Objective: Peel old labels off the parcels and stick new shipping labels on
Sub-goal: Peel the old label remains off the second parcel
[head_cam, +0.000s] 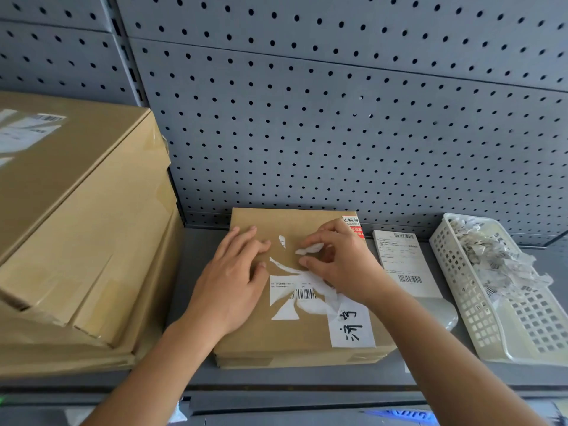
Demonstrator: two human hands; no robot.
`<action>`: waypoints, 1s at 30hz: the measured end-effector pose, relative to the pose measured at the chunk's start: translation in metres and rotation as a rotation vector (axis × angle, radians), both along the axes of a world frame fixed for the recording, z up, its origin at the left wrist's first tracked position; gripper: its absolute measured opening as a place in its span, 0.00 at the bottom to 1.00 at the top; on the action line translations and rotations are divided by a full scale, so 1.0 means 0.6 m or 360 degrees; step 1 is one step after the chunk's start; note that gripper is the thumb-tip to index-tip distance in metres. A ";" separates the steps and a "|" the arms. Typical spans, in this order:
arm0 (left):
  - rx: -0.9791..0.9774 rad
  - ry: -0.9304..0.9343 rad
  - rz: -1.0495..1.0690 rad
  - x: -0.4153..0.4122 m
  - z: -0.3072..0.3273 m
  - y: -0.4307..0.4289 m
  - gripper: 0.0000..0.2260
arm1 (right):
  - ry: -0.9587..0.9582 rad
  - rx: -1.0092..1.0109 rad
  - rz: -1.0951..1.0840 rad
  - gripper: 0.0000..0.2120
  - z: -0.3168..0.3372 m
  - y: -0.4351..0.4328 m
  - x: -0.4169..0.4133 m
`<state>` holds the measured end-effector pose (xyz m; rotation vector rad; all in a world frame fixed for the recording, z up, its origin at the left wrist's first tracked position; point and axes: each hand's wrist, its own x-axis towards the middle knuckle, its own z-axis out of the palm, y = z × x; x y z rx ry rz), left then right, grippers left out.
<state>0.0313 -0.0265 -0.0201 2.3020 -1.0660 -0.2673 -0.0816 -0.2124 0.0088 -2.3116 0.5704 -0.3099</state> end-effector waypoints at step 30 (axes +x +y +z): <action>0.0028 -0.0005 -0.0003 0.000 0.003 0.000 0.17 | -0.0177 -0.0160 -0.0153 0.03 -0.017 0.013 0.010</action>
